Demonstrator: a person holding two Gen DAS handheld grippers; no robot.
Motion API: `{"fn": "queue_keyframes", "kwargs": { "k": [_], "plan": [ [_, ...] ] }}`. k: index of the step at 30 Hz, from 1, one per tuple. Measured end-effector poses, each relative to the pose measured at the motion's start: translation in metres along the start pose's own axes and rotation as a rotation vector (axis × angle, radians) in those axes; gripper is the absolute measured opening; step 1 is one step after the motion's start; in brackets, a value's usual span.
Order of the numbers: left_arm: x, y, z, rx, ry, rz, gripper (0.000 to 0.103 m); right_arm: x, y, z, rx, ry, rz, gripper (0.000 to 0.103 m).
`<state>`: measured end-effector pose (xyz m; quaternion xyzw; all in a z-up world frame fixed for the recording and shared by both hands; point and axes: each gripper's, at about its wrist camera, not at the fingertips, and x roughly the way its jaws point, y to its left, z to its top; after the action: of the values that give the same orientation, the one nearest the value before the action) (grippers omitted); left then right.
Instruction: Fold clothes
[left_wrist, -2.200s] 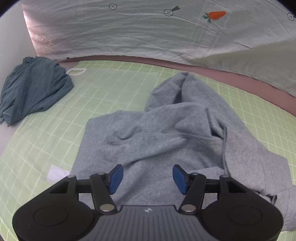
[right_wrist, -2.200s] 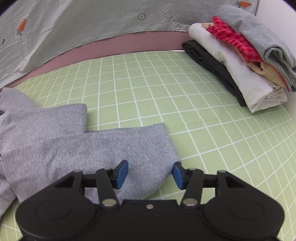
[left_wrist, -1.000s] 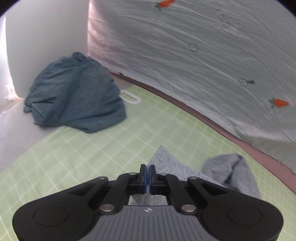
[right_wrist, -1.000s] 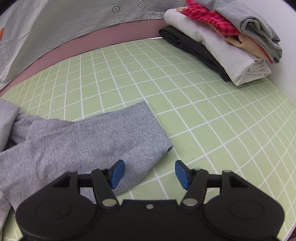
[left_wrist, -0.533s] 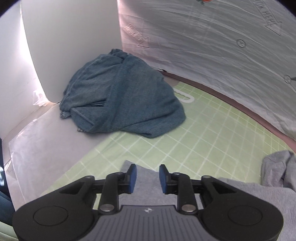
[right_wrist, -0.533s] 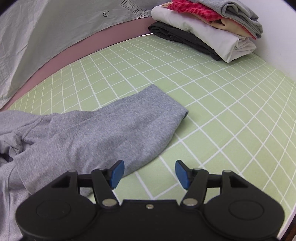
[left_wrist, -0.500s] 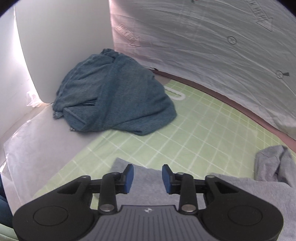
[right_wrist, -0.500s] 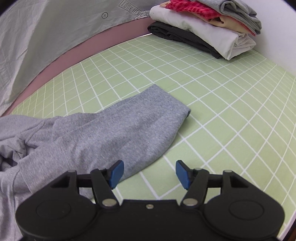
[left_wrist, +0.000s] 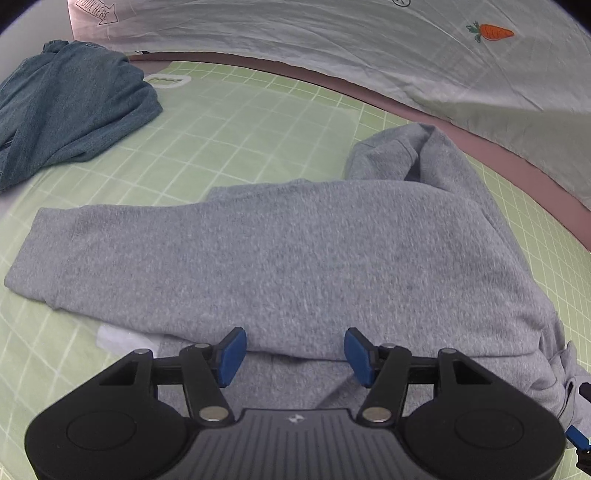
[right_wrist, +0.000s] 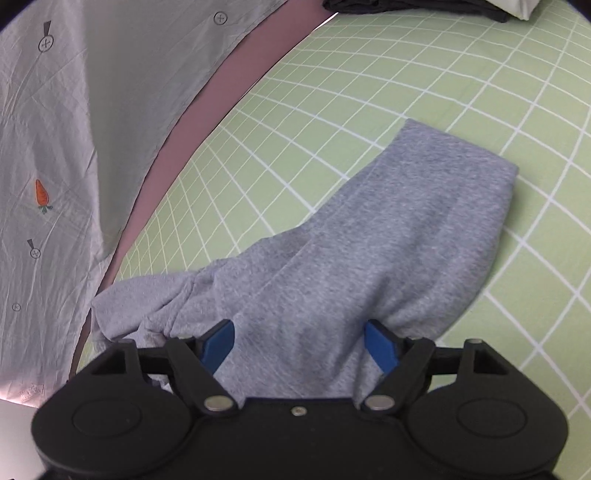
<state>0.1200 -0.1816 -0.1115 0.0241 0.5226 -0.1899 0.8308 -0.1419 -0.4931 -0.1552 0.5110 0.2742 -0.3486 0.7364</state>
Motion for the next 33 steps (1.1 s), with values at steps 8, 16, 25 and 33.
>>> {"fn": "queue_keyframes", "kwargs": {
  "k": [8,16,25,33],
  "plan": [
    [0.019,-0.03,-0.007,-0.019,0.064,-0.042,0.033,0.038,0.035,0.001,-0.03,0.147,0.141,0.084],
    [0.023,-0.076,-0.013,0.054,0.086,-0.07,0.011,0.062,0.043,-0.01,0.035,0.263,0.318,0.031],
    [0.035,-0.166,-0.028,0.212,0.194,-0.257,0.0,0.018,-0.01,0.028,0.169,0.116,0.382,0.025],
    [0.041,-0.195,-0.036,0.162,0.299,-0.426,0.0,-0.011,-0.061,0.057,0.354,0.049,0.393,0.025]
  ]
}}
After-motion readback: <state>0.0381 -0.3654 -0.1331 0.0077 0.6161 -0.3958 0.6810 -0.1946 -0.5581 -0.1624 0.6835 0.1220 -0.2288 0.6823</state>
